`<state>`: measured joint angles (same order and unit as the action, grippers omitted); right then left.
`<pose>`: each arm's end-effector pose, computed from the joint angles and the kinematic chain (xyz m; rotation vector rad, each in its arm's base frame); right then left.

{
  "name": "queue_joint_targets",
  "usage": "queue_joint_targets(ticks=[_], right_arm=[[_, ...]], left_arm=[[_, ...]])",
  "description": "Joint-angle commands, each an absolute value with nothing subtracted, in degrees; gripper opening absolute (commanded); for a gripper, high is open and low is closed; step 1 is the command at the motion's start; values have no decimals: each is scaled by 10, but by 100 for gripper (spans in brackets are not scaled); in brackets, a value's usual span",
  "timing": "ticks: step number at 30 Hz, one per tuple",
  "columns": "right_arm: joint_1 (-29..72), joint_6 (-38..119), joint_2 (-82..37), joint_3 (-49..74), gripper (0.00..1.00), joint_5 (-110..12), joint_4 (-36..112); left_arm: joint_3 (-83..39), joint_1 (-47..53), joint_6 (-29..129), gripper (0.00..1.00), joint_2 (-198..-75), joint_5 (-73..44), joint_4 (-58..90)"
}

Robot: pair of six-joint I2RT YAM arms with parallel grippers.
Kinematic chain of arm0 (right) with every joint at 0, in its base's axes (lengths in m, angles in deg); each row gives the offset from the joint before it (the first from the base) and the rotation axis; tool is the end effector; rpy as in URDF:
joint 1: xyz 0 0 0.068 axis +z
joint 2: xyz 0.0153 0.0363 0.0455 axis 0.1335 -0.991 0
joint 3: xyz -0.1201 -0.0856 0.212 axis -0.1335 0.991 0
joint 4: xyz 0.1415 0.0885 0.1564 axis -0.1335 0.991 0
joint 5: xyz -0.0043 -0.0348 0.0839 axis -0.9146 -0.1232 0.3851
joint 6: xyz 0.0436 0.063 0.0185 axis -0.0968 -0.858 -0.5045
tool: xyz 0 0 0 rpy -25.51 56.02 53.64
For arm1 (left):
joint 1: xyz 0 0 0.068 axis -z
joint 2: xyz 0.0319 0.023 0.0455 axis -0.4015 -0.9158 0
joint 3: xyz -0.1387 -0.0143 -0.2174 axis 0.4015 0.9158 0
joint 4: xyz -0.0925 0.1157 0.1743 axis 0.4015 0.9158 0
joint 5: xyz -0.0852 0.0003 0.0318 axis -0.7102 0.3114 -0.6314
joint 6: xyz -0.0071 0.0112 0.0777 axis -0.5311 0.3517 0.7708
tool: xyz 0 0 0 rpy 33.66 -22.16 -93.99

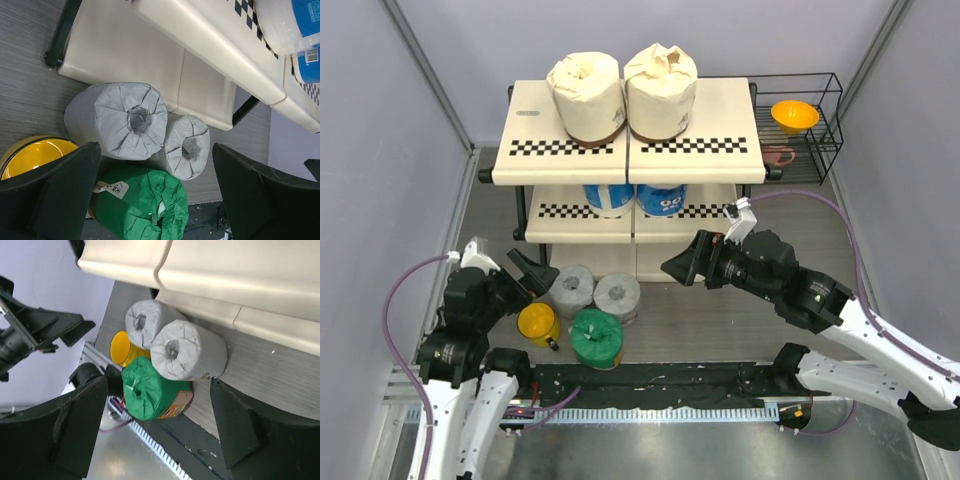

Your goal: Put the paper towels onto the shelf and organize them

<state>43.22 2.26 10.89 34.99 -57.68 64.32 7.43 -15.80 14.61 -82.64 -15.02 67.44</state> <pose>0.1185 0.1443 0.3268 -0.0966 2.1000 1.0619 0.0850 -0.0221 0.2700 -0.6197 2.0531 -0.7319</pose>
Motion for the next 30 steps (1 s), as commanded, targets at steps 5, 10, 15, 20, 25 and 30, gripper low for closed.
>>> queue_joint_targets(ticks=[5, 10, 15, 20, 25, 30], right_arm=[[487, -16, 120, 403, 89, -768, 590], [491, -14, 133, 432, 88, -848, 566], [491, 9, 116, 425, 89, -886, 546], [490, 25, 77, 410, 89, -889, 537], [443, 31, 63, 418, 90, -852, 524], [358, 32, 65, 446, 90, -773, 490]], left_arm=[[73, -152, 170, 100, -859, -133, 645], [80, -152, 146, 100, -892, -135, 556], [100, -153, 131, 100, -955, -131, 450], [98, -152, 124, 100, -1018, -137, 353], [89, -152, 133, 100, -1061, -135, 319], [83, -153, 136, 100, -1079, -141, 299]])
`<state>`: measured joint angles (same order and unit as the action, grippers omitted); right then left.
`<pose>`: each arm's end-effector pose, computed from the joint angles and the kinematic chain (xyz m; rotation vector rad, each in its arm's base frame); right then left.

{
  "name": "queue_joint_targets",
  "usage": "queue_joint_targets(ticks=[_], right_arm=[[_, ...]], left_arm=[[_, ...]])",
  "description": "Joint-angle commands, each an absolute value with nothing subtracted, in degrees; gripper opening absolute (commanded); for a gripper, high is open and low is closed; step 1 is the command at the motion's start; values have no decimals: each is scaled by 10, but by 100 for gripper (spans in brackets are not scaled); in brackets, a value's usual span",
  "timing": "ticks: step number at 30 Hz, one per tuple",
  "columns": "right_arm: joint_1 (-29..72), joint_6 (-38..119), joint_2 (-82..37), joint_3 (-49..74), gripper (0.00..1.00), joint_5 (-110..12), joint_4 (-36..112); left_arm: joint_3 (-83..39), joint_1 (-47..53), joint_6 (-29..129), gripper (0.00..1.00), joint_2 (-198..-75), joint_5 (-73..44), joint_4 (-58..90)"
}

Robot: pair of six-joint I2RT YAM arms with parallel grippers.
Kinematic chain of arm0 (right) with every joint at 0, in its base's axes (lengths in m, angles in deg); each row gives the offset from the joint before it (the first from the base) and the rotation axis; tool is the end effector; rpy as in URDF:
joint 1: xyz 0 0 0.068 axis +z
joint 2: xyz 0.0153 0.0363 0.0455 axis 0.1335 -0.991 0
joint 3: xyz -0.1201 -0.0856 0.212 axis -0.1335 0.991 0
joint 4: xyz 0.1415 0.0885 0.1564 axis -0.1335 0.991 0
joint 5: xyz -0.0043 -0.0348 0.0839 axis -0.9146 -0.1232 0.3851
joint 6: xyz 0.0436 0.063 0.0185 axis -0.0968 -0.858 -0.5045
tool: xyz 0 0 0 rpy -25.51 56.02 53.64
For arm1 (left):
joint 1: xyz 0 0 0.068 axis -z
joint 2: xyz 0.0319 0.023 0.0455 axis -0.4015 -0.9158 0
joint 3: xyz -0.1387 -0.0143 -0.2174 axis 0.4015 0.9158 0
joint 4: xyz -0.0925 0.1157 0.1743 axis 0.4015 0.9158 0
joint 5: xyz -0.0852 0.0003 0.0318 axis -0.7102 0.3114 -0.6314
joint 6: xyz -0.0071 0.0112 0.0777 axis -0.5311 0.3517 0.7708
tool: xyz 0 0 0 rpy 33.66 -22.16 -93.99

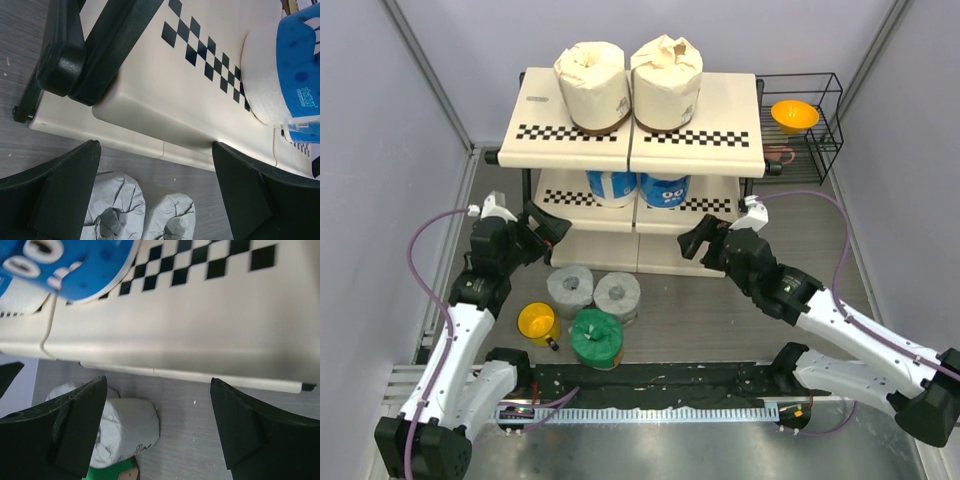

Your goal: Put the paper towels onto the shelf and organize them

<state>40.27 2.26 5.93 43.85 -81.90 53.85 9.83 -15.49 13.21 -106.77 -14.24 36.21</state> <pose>0.1603 0.1350 0.2849 0.2343 1.9947 0.6252 0.1872 -0.0364 0.2750 -0.6151 1.9694 -0.7623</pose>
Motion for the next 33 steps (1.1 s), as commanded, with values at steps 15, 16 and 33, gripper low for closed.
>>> queue_joint_targets(ticks=[15, 16, 33], right_arm=[[255, 72, 21, 436, 90, -703, 458], [249, 75, 19, 434, 89, -701, 458], [377, 9, 116, 439, 89, -742, 563]], left_arm=[[64, -152, 148, 100, -1120, -149, 271], [63, -152, 149, 100, -1124, -154, 270], [54, -152, 173, 100, -922, -110, 513]])
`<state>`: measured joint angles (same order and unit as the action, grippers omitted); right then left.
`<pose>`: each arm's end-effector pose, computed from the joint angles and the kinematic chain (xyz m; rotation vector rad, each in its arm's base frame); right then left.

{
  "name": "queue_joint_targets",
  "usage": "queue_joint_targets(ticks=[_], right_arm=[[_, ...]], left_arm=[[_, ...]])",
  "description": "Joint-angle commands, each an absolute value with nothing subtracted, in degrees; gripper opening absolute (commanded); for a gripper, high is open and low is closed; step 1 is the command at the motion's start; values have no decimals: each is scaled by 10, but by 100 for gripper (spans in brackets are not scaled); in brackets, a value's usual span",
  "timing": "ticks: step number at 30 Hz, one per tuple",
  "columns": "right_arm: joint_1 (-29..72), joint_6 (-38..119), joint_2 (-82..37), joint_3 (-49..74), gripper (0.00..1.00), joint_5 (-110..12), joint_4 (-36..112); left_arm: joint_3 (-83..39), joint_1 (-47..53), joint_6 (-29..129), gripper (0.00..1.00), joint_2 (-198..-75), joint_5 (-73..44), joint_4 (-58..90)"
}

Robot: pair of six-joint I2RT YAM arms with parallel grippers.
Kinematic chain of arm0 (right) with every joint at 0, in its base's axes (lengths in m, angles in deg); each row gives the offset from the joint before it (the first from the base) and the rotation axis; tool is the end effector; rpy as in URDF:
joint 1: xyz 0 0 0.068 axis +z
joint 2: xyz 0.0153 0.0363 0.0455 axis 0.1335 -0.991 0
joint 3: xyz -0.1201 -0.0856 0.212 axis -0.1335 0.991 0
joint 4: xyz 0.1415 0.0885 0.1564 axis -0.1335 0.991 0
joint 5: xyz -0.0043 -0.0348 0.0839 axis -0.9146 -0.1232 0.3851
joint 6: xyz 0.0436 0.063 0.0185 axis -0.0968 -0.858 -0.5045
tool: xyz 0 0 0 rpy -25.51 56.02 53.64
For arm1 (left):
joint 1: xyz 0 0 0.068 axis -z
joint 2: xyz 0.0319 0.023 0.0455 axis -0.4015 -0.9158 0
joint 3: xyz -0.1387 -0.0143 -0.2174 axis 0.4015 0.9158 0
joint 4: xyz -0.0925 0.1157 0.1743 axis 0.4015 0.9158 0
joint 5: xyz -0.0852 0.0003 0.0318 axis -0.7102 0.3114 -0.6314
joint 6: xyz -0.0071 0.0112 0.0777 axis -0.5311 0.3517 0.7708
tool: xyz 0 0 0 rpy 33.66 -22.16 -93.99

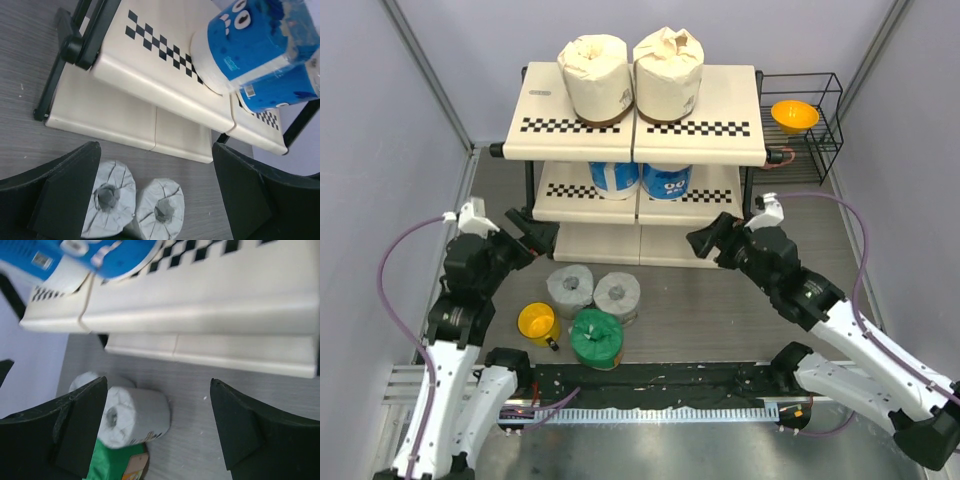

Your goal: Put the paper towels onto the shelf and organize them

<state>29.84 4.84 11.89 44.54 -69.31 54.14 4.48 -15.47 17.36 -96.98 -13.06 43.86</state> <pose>0.1620 0.1061 0.2971 0.2367 1.9570 0.7296 0.1487 -0.0295 0.3149 -0.5064 1.8492 -0.7349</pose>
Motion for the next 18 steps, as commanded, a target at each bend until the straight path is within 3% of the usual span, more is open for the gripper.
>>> queue_joint_targets(ticks=[1, 5, 18], right_arm=[[412, -1, 109, 448, 89, -762, 560], [540, -39, 58, 458, 89, -841, 525], [576, -77, -66, 449, 91, -853, 440]], left_arm=[[77, -152, 161, 100, -914, -115, 515], [118, -152, 133, 100, -894, -128, 527], [134, -152, 155, 100, -937, -104, 532]])
